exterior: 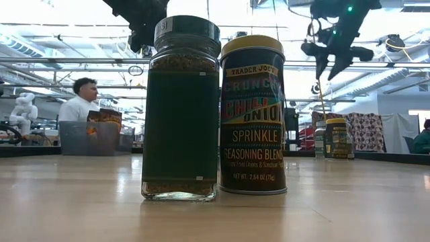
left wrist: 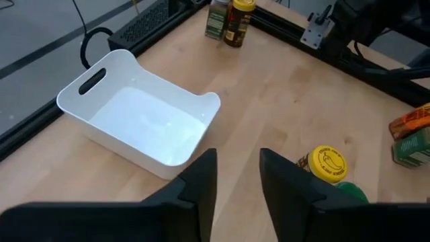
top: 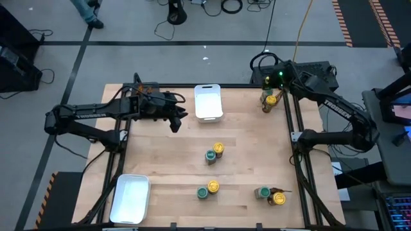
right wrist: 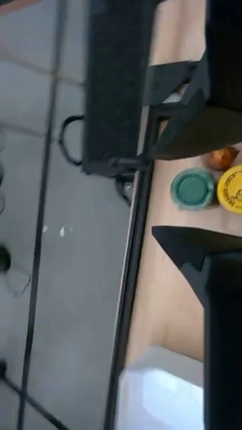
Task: Sort spices by type
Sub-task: Put the top orange seasoning pack into the black bin
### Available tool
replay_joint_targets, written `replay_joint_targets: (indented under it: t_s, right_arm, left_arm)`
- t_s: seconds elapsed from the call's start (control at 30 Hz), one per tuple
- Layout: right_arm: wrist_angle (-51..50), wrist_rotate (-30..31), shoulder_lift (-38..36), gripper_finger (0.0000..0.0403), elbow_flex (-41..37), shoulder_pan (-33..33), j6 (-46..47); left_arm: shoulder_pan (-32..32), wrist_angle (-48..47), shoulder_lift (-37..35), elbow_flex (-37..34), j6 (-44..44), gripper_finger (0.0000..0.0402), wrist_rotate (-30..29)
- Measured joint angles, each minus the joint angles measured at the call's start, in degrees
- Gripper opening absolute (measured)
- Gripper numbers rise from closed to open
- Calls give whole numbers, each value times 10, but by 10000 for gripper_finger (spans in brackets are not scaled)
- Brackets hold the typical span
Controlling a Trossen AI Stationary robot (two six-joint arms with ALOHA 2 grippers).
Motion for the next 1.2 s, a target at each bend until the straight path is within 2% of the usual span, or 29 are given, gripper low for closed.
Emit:
replay_joint_targets:
  t_s: [0.23,0.93,1.1,1.2]
  right_arm:
    - [-35,14,34,192,0,-48,41]
    - [-103,19,119,180,-1,-64,183]
    - [-130,57,132,180,-7,-64,217]
    - [-121,56,133,180,-29,-64,234]
  left_arm:
    - [0,-7,0,0,0,128,0]
    - [0,-21,0,0,1,128,32]
    - [0,-21,0,0,3,128,32]
    - [0,-21,0,0,10,128,32]
